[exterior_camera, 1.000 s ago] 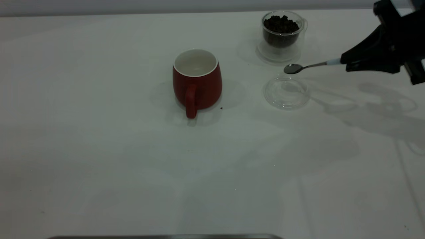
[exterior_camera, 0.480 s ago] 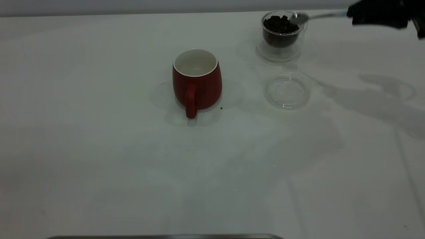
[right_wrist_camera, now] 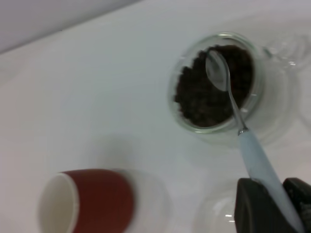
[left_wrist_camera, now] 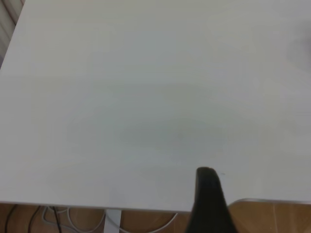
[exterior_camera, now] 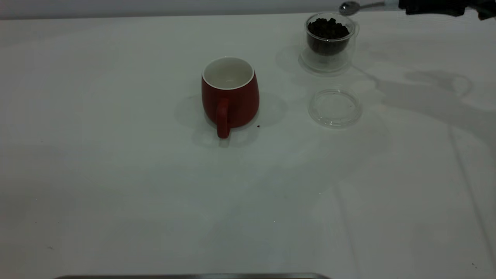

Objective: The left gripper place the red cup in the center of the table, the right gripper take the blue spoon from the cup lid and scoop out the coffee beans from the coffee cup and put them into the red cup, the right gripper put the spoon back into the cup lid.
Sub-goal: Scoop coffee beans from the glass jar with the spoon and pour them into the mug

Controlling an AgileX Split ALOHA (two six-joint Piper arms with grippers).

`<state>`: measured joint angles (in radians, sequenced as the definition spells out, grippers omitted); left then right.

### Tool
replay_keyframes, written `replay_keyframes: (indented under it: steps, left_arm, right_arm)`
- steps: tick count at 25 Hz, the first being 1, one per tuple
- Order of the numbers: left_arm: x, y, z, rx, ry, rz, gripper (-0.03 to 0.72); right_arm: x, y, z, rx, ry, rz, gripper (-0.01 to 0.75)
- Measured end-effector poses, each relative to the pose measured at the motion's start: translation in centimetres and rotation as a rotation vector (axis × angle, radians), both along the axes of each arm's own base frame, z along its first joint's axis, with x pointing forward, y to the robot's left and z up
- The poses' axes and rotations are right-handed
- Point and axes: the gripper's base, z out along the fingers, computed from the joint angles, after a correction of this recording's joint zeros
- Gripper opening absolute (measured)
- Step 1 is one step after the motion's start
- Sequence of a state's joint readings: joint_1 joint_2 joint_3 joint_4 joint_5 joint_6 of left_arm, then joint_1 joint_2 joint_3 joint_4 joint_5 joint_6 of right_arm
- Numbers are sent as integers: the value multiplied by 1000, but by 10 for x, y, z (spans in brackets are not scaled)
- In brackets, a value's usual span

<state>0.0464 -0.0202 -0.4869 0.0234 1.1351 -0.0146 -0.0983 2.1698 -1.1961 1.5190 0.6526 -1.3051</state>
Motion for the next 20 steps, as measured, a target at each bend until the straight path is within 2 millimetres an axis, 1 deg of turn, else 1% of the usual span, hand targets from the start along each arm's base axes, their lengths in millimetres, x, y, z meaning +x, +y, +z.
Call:
replay_keyframes:
  steps: [2,5,10,13,20]
  left_arm:
    - [0,0,0,0,0,0,586]
    - [0,0,0,0,0,0,586]
    - [0,0,0,0,0,0,586]
    - [0,0,0,0,0,0,586]
    - [0,0,0,0,0,0,586]
  right_arm:
    - [3,-1,-2,-36,-12,6,114]
    - [9,5,-5,-74,-28,31,114]
    - [21,22,-10,-139,-54,94,114]
    - [26,28,-9,-191,-72,100,114]
    - [30,31,-10,-278,-93,89,114]
